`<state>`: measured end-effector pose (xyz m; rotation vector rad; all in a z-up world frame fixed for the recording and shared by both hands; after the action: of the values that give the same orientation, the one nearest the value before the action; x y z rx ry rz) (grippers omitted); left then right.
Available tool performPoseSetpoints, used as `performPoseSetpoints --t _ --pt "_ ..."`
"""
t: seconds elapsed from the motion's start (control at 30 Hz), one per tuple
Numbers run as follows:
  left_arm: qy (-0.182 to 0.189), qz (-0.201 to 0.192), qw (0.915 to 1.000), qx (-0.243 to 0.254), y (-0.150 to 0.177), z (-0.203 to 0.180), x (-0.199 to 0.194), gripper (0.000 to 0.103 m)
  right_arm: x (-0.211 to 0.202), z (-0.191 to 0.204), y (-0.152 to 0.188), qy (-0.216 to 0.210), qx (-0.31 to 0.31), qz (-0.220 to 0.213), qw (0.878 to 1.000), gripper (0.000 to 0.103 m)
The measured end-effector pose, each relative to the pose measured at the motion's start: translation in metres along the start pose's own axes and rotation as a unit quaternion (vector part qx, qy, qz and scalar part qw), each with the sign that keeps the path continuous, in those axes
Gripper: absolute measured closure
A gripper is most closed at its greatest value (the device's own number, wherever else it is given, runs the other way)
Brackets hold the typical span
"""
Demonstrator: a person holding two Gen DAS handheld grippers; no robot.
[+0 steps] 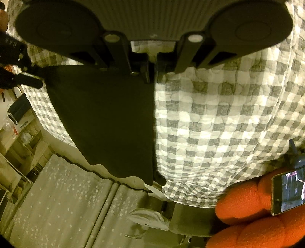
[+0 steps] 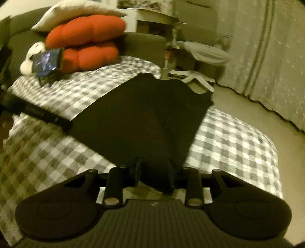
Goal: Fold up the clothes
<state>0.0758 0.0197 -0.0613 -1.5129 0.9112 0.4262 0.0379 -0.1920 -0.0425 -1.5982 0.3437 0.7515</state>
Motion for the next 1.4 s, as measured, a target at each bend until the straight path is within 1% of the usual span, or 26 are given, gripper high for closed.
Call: performPoseSetpoints --t 0.3,0.4,0.5,0.63,0.73,0.83,0.9,0.93,0.97,1.0,1.03,1.13,1.23,1.33,1.4 --pt "0.002 0.003 1.0000 -0.007 -0.001 0.003 0.000 0.094 0.014 0.029 0.011 -0.016 -0.064 0.017 0.998 0.062" --pt "-0.001 0.002 1.0000 -0.002 0.000 0.001 0.001 0.094 0.020 0.032 0.012 -0.020 -0.065 0.022 0.997 0.062" --pt "-0.004 0.002 1.0000 0.002 0.000 0.000 0.000 0.094 0.023 0.038 0.011 -0.022 -0.068 0.016 0.997 0.061" --pt "-0.002 0.003 1.0000 -0.003 -0.001 0.001 0.000 0.094 0.027 0.040 0.011 -0.014 -0.072 0.010 0.997 0.061" --pt "-0.007 0.003 1.0000 0.004 -0.001 -0.002 0.000 0.094 0.026 0.041 0.010 -0.012 -0.075 0.003 0.997 0.061" --pt "-0.006 0.004 1.0000 0.002 -0.001 -0.003 0.001 0.094 0.025 0.041 0.009 -0.010 -0.078 -0.004 0.997 0.065" --pt "-0.003 0.005 1.0000 -0.004 -0.002 -0.001 0.001 0.094 0.025 0.042 0.009 -0.009 -0.080 -0.009 0.997 0.072" --pt "-0.002 0.006 0.9999 -0.009 -0.002 0.001 0.001 0.094 0.024 0.042 0.008 -0.008 -0.081 -0.012 0.997 0.076" --pt "-0.002 0.004 0.9999 -0.013 -0.003 0.002 -0.001 0.093 0.024 0.042 0.008 -0.007 -0.082 -0.014 0.996 0.086" --pt "-0.003 0.001 0.9999 -0.016 -0.003 0.004 -0.002 0.093 0.024 0.042 0.008 -0.006 -0.083 -0.016 0.996 0.092" --pt "-0.007 -0.005 0.9998 -0.016 -0.005 0.005 -0.005 0.093 0.023 0.042 0.007 -0.006 -0.084 -0.019 0.996 0.094" --pt "-0.020 -0.024 0.9995 0.006 -0.008 0.006 -0.016 0.092 0.022 0.043 0.007 -0.003 -0.087 -0.026 0.996 0.097" --pt "-0.032 -0.047 0.9964 0.062 -0.009 -0.004 -0.027 0.090 0.019 0.038 0.002 -0.006 -0.069 -0.032 0.997 0.097" --pt "-0.012 -0.070 0.9893 0.128 -0.006 -0.022 -0.035 0.081 0.020 0.036 -0.002 -0.010 -0.054 -0.028 0.998 0.097" --pt "-0.010 -0.082 0.9818 0.171 -0.002 -0.036 -0.036 0.070 0.019 0.035 -0.004 -0.014 -0.043 -0.029 0.999 0.097"
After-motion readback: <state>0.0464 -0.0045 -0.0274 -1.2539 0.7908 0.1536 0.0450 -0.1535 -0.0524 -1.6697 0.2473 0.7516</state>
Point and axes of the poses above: each gripper's, at about its wrist camera, not at the fingertips, and x roughly the way its jaws point, z to its left, y to its underside, the point moved 4 cm from there along x, roughly the way its jaws point, and after that the axes turned 7 degrees about x, right-handed, at the moved point
